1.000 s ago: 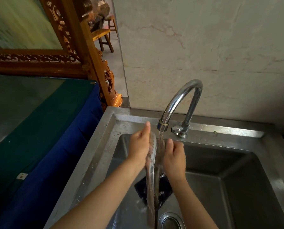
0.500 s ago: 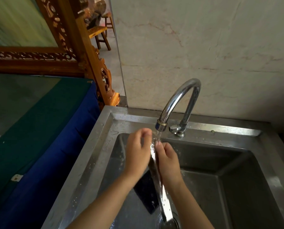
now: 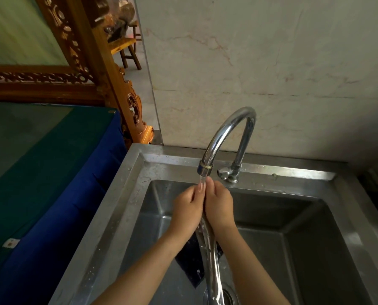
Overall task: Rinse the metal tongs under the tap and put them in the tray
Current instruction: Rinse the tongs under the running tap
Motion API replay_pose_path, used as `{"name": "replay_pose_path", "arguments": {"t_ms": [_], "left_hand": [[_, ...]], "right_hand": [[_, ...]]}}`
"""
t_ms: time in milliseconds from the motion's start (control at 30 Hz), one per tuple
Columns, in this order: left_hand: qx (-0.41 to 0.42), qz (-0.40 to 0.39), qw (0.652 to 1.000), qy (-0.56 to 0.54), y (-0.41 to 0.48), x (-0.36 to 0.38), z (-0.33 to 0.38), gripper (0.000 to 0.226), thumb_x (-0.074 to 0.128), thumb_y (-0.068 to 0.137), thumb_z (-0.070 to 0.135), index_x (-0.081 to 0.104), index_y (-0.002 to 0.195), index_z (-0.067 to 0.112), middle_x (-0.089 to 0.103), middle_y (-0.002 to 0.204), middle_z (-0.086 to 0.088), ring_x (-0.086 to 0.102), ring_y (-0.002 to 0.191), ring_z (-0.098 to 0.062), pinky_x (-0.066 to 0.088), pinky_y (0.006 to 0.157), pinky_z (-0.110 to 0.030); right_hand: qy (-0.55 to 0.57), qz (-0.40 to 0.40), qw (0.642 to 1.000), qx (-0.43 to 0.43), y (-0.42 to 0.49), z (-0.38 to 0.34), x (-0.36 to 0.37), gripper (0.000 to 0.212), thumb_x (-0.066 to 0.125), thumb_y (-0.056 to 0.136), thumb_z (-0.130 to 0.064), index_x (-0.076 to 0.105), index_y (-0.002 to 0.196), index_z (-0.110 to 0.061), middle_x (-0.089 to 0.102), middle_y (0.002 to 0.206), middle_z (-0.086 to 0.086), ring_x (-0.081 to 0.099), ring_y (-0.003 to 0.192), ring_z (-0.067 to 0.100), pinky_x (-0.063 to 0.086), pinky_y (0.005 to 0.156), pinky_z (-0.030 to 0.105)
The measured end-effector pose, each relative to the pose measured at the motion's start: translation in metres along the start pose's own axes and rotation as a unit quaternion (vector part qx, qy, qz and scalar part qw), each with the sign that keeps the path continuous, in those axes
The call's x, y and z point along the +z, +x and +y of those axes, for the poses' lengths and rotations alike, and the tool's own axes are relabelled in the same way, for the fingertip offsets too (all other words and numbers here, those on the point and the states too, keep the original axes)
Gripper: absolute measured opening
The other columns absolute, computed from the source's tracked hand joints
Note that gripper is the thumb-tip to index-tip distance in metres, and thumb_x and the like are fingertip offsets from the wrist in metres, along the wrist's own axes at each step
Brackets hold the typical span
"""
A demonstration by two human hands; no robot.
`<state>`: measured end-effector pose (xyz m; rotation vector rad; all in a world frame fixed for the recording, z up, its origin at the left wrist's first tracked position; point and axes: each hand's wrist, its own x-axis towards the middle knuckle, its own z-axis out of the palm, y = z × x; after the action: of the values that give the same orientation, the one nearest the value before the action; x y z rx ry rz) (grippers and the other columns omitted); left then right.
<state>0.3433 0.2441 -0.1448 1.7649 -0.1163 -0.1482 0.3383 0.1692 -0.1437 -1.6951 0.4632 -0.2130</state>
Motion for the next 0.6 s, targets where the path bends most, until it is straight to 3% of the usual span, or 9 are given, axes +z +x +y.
{"name": "replay_pose_path", "arguments": {"t_ms": [100, 233, 367, 500, 600], "left_hand": [[0.025, -0.002, 1.0, 0.009, -0.004, 0.005, 0.0, 0.026, 0.044, 0.096, 0.028, 0.049, 0.071, 0.026, 0.048, 0.052, 0.008, 0.046, 0.044, 0.004, 0.034, 0.043, -0.008], [-0.006, 0.039, 0.998, -0.048, 0.007, 0.005, 0.001, 0.025, 0.046, 0.095, 0.029, 0.058, 0.075, 0.02, 0.058, 0.057, 0.005, 0.055, 0.053, -0.005, 0.042, 0.048, -0.012], [-0.076, 0.056, 0.989, -0.117, 0.018, 0.002, 0.003, 0.041, 0.047, 0.095, 0.028, 0.061, 0.057, 0.025, 0.054, 0.047, 0.008, 0.053, 0.05, -0.008, 0.044, 0.056, -0.026], [-0.095, 0.004, 0.993, -0.069, 0.0, 0.006, -0.001, 0.045, 0.042, 0.091, 0.049, 0.065, 0.065, 0.02, 0.053, 0.039, 0.01, 0.048, 0.036, 0.001, 0.036, 0.037, -0.012], [-0.086, -0.01, 0.994, -0.071, -0.009, 0.007, -0.001, 0.045, 0.042, 0.091, 0.048, 0.065, 0.07, 0.017, 0.053, 0.038, 0.009, 0.047, 0.034, 0.001, 0.033, 0.034, -0.011]], "right_hand": [[0.021, 0.018, 1.0, -0.002, 0.007, -0.005, -0.004, 0.035, 0.039, 0.098, -0.027, 0.053, 0.08, -0.001, 0.051, 0.064, 0.005, 0.046, 0.058, 0.014, 0.04, 0.057, 0.028], [0.028, 0.007, 0.999, -0.037, -0.002, -0.001, -0.001, 0.027, 0.043, 0.097, -0.023, 0.046, 0.075, -0.009, 0.049, 0.06, -0.001, 0.043, 0.05, 0.002, 0.037, 0.047, 0.014], [-0.019, 0.015, 0.998, -0.063, -0.015, 0.009, 0.004, 0.032, 0.047, 0.096, -0.023, 0.039, 0.064, -0.02, 0.046, 0.053, -0.006, 0.044, 0.041, -0.003, 0.034, 0.041, 0.01], [-0.02, 0.066, 0.997, -0.033, 0.002, 0.004, 0.004, 0.032, 0.045, 0.096, -0.028, 0.051, 0.069, -0.012, 0.051, 0.057, -0.003, 0.045, 0.047, 0.002, 0.037, 0.045, 0.014], [-0.004, 0.053, 0.998, -0.028, 0.008, 0.0, 0.004, 0.032, 0.04, 0.098, -0.029, 0.05, 0.072, -0.013, 0.051, 0.058, -0.004, 0.044, 0.047, 0.002, 0.039, 0.048, 0.017]]}}
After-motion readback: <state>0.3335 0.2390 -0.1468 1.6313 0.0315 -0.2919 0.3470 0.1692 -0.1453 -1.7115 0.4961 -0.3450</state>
